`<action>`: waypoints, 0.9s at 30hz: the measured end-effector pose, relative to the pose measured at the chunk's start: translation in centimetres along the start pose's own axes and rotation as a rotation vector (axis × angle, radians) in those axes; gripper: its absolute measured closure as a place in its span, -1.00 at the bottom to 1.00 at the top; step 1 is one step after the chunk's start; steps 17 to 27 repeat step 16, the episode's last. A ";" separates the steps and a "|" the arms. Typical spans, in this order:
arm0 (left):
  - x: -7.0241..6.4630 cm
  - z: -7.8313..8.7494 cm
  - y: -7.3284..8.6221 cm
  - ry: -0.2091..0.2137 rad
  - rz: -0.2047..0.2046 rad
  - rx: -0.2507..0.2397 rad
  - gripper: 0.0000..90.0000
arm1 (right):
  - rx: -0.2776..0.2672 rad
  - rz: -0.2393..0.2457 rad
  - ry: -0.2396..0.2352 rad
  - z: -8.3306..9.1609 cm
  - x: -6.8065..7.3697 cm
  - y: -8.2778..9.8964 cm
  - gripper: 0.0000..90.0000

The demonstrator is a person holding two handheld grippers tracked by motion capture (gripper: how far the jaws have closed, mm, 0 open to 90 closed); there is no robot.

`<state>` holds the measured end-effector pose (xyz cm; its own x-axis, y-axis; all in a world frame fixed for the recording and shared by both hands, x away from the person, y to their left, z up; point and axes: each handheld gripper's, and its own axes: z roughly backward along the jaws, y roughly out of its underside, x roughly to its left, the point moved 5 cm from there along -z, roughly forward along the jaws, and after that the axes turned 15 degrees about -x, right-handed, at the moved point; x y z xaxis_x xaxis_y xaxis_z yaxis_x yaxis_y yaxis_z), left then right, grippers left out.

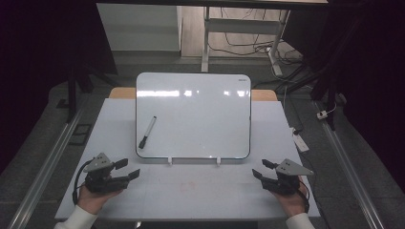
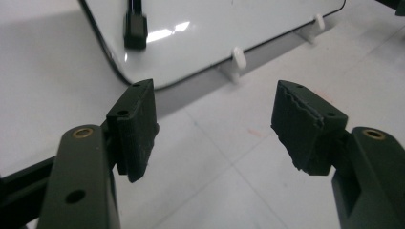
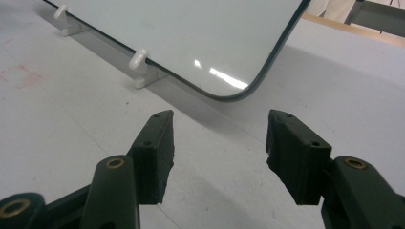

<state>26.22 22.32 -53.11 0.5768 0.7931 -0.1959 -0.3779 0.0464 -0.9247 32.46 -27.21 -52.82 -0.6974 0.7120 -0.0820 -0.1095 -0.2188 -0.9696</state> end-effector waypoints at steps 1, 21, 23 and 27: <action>0.0 0.0 0.3 -0.004 -0.002 0.007 -0.28 | 0.003 -0.001 0.000 0.0 0.0 0.1 -0.05; 0.1 -0.2 0.6 -0.007 -0.032 0.015 -0.31 | 0.018 0.024 -0.015 -0.3 0.2 0.4 -0.06; 0.1 -0.2 0.6 -0.007 -0.032 0.015 -0.31 | 0.018 0.024 -0.015 -0.3 0.2 0.4 -0.06; 0.1 -0.2 0.6 -0.007 -0.032 0.015 -0.31 | 0.018 0.024 -0.015 -0.3 0.2 0.4 -0.06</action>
